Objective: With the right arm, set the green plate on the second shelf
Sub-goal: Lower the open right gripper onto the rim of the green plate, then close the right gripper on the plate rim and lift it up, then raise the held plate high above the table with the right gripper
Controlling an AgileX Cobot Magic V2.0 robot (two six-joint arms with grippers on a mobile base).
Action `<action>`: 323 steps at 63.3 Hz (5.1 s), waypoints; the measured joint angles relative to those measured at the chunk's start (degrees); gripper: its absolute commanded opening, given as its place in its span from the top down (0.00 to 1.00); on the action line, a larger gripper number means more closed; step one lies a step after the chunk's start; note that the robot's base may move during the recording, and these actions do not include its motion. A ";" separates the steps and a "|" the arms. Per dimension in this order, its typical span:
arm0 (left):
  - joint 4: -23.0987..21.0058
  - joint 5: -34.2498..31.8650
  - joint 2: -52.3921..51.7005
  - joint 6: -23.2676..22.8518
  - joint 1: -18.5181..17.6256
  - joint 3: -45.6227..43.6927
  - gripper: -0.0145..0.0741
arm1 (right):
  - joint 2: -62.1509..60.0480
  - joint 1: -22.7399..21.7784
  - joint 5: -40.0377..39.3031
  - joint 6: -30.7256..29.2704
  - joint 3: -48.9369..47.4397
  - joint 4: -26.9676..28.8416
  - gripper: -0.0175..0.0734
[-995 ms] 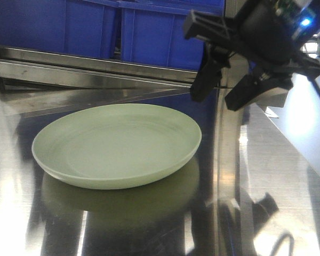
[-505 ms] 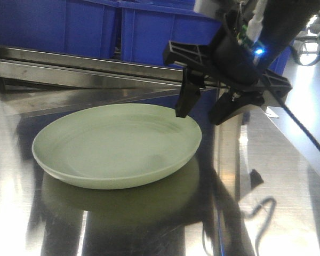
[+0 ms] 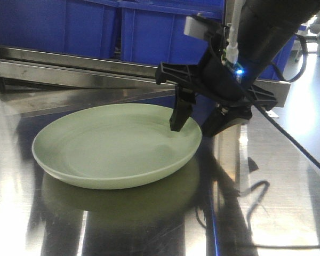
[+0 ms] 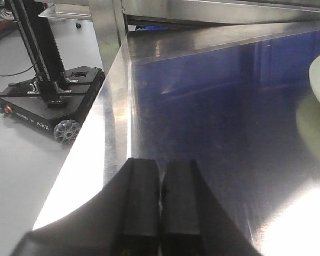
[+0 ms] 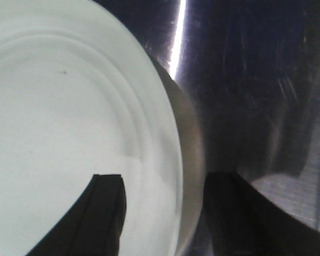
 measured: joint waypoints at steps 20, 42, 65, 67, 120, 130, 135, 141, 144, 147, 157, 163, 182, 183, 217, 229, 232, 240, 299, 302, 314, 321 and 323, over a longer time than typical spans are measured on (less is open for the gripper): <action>0.00 0.00 0.00 0.00 0.00 0.00 0.70 | 1.03 0.00 -0.59 0.00 0.00 0.00 0.51; 0.00 0.00 0.00 0.00 0.00 0.00 0.70 | 0.65 0.00 -6.23 -0.09 0.00 0.15 0.75; 0.00 0.00 0.00 0.00 0.00 0.00 0.70 | -9.18 0.00 -10.76 -0.27 0.00 0.15 0.75; 0.00 0.00 0.00 0.00 0.00 0.00 0.70 | -10.28 0.00 -11.33 -0.27 0.00 0.01 0.75; 0.00 0.00 0.00 0.00 0.00 0.00 0.70 | -43.59 -16.17 -17.71 -0.50 19.78 -7.23 0.75; 0.00 0.00 0.00 0.00 0.00 0.00 0.70 | -51.73 -20.29 -17.71 -0.55 26.60 -7.36 0.75; 0.00 0.00 0.00 0.00 0.00 0.00 0.70 | -55.81 -22.06 -17.71 -0.55 29.47 -7.36 0.75; 0.00 0.00 0.00 0.00 0.00 0.00 0.70 | -60.78 -23.96 -17.71 -0.55 33.11 -7.36 0.75; 0.00 0.00 0.00 0.00 0.00 0.00 0.70 | -63.02 -24.61 -17.71 -0.64 34.93 -7.41 0.75; 0.00 0.00 0.00 0.00 0.00 0.00 0.70 | -65.38 -25.11 -17.71 -0.64 36.40 -7.41 0.75; 0.00 0.00 0.00 0.00 0.00 0.00 0.70 | -71.05 -25.56 -17.71 -0.77 40.48 -7.51 0.75; 0.00 0.00 0.00 0.00 0.00 0.00 0.70 | -72.75 -25.56 -17.71 -1.15 42.21 -7.51 0.75; 0.00 0.00 0.00 0.00 0.00 0.00 0.70 | -73.76 -25.56 -17.71 -1.17 43.24 -7.51 0.75; 0.00 0.00 0.00 0.00 0.00 0.00 0.70 | -73.76 -25.56 -17.71 -1.17 43.24 -7.51 0.75; 0.00 0.00 0.00 0.00 0.00 0.00 0.70 | -73.76 -25.56 -17.73 -1.17 43.24 -7.51 0.75; 0.00 0.00 0.00 0.00 0.00 0.00 0.70 | -73.76 -25.56 -17.73 -1.17 43.24 -7.51 0.75; 0.00 0.00 0.00 0.00 0.00 0.00 0.70 | -73.76 -25.56 -17.73 -1.17 43.24 -7.51 0.75; 0.00 0.00 0.00 0.00 0.00 0.00 0.70 | -73.76 -25.56 -17.73 -1.17 43.24 -7.51 0.75; 0.00 0.00 0.00 0.00 0.00 0.00 0.70 | -73.76 -25.56 -17.73 -1.17 43.24 -7.51 0.75; 0.00 0.00 0.00 0.00 0.00 0.00 0.70 | -73.76 -25.56 -17.73 -1.17 43.24 -7.51 0.75; 0.00 0.00 0.00 0.00 0.00 0.00 0.70 | -73.76 -25.56 -17.73 -1.17 43.24 -7.51 0.75; 0.00 0.00 0.00 0.00 0.00 0.00 0.70 | -73.76 -25.56 -17.73 -1.17 43.24 -7.51 0.75; 0.00 0.00 0.00 0.00 0.00 0.00 0.70 | -73.76 -25.56 -17.73 -1.17 43.24 -7.51 0.75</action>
